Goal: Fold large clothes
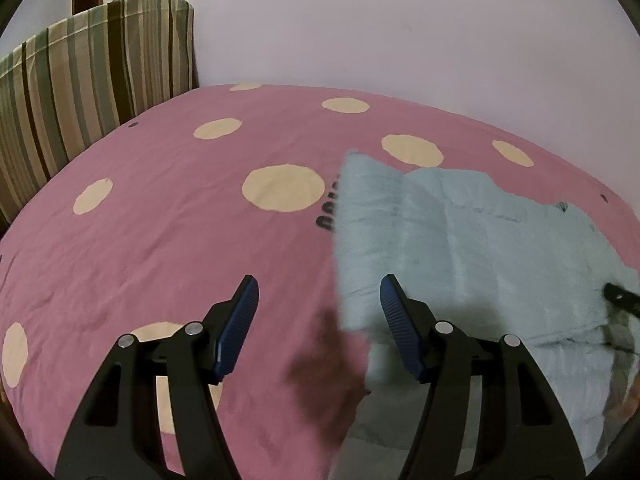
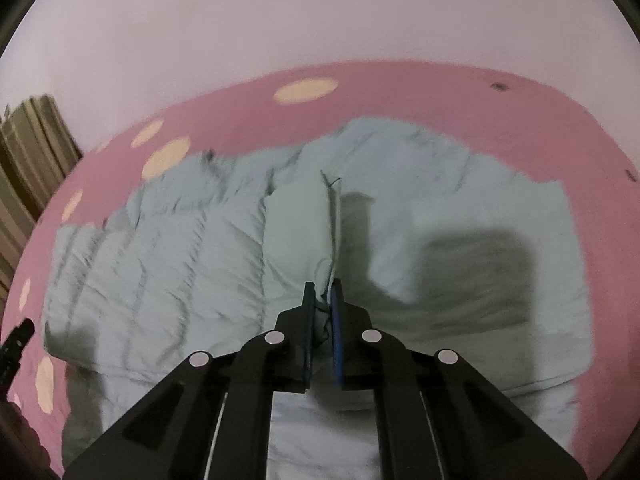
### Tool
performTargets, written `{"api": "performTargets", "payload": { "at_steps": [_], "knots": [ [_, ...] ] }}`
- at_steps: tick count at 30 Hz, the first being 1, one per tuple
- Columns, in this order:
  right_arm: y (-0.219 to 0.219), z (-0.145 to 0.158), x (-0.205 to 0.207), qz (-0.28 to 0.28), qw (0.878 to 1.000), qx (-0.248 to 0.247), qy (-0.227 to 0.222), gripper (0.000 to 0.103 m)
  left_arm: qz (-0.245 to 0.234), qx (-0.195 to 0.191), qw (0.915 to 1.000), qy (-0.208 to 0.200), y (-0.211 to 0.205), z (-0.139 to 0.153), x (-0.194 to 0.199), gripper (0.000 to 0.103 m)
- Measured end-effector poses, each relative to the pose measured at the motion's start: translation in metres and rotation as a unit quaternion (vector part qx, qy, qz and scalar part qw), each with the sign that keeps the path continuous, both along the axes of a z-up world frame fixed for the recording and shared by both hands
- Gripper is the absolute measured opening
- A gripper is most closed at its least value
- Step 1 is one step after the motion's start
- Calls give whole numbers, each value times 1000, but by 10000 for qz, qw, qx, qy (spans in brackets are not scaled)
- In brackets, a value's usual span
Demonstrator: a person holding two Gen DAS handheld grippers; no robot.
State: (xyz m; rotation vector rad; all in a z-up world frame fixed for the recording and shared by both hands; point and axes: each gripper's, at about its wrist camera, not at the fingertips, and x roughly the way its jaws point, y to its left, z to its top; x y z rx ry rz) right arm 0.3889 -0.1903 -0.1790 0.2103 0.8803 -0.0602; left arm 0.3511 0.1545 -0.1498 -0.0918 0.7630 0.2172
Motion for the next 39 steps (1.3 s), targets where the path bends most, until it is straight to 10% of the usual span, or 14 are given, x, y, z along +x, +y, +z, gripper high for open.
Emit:
{"api": "performTargets", "payload": {
  "at_steps": [12,23,29,39],
  "knots": [
    [-111,2,-21,-803,9964,-280,7,7,-483,41,9987,127,-56,-4,43,63],
    [-117,-45,-16,-800,9956,-263,409,10,-548,582,9945,682,-75,-52,79,63],
    [-124,-27,-24,-816,9962,-125,277,43,-513,439,9962,549,-68,-37,68,63],
    [-97,1,9,-479,9983,-245,-227,45,-531,389,9975,253,-88,-15,92,63]
  ]
}}
